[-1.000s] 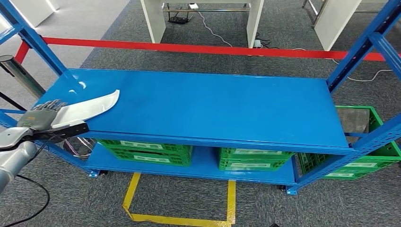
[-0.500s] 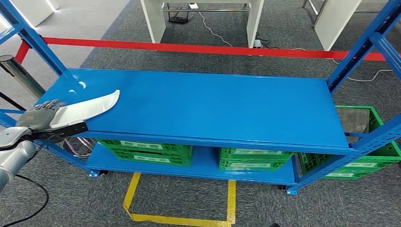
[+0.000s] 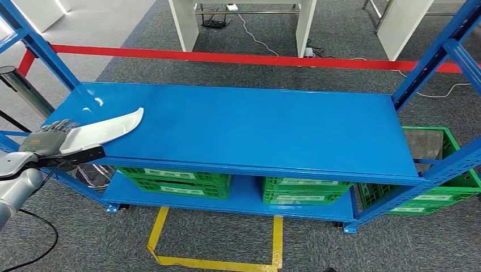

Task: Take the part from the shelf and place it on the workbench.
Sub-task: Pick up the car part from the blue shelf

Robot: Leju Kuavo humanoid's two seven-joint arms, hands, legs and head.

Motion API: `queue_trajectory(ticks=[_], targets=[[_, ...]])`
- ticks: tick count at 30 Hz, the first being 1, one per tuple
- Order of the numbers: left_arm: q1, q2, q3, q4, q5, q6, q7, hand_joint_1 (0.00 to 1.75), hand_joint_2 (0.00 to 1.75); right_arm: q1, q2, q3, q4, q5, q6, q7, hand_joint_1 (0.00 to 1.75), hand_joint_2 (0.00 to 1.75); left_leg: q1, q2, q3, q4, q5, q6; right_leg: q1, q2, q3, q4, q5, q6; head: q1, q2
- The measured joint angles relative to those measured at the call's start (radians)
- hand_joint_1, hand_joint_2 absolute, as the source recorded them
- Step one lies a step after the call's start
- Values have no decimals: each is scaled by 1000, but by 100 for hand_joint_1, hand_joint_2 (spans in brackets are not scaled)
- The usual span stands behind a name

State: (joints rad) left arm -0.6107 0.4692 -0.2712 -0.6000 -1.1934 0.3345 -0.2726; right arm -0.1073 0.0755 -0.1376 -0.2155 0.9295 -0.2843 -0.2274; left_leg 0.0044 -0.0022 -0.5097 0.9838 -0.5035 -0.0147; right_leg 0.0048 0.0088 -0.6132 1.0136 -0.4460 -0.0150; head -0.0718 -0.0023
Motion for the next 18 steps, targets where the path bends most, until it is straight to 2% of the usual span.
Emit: queue_trajectory(ticks=[1, 3, 5, 6, 9, 10, 18], targets=[[0, 0, 0, 1, 0, -3, -2, 175, 175, 0, 0, 0, 0, 0, 0, 0, 0, 87, 0, 0, 0, 0, 0, 0, 0, 0, 0, 0, 0, 0, 0, 0], [1, 0, 0, 2, 1, -12, -9, 175, 175, 0, 0, -2, 0, 1, -2, -1, 0, 175, 0, -1, 0, 0, 0, 0, 0, -2, 0, 0, 0, 0, 0, 0], [-1, 1, 0, 2, 5, -22, -16, 175, 175, -1, 0, -4, 0, 2, -6, -1, 0, 175, 0, -1, 0, 0, 0, 0, 0, -4, 1, 0, 0, 0, 0, 0], [-2, 2, 0, 2, 8, -26, -19, 169, 175, -1, 0, -4, 0, 3, -7, -1, 0, 175, 0, -1, 0, 0, 0, 0, 0, -4, 1, 0, 0, 0, 0, 0], [-4, 3, 0, 2, 16, -37, -24, 169, 175, -1, 0, -4, 0, 5, -10, -2, 0, 175, 0, -1, 0, 0, 0, 0, 0, -2, 1, 0, 0, 0, 0, 0], [-4, 3, 0, 2, 18, -38, -26, 175, 175, -1, 0, -4, 0, 6, -10, -2, 0, 175, 0, -1, 0, 0, 0, 0, 0, -1, 1, 0, 1, 1, 0, 0], [-6, 7, 2, 2, 38, -32, -44, 175, 175, -2, 0, -5, 0, 16, -10, -2, 0, 175, 0, -1, 0, 0, 0, 0, 0, -1, 1, 0, 0, 1, 0, 0]])
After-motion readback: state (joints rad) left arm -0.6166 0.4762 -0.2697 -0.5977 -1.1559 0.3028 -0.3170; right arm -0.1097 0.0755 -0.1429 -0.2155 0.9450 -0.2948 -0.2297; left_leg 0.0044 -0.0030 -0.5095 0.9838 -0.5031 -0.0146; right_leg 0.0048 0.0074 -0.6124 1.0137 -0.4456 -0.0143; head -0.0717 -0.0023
